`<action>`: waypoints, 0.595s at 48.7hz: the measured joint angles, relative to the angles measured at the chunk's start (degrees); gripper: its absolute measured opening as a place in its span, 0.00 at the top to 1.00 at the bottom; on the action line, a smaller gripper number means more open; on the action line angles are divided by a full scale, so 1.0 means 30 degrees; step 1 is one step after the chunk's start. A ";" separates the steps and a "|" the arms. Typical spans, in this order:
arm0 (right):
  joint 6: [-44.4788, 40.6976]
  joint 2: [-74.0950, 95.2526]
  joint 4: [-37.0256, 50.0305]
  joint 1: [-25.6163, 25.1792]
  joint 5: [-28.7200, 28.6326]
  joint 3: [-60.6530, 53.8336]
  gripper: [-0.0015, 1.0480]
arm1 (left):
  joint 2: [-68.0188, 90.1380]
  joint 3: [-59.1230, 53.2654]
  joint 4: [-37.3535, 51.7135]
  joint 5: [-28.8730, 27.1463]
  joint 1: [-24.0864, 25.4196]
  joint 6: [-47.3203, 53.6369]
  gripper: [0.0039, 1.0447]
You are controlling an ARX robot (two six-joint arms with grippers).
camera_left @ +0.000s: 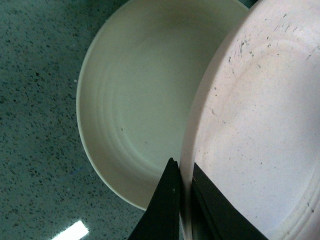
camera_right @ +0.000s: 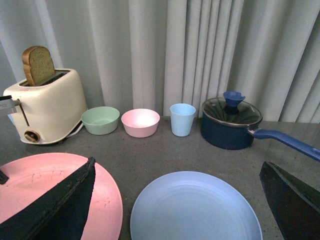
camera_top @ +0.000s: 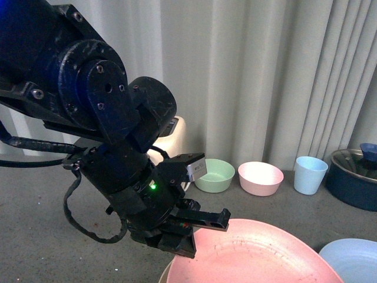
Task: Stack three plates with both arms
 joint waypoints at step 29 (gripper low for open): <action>0.0000 0.0000 0.0000 0.0000 0.0000 0.0000 0.07 | 0.3570 0.3293 -0.0284 -0.0379 0.0576 -0.0015 0.97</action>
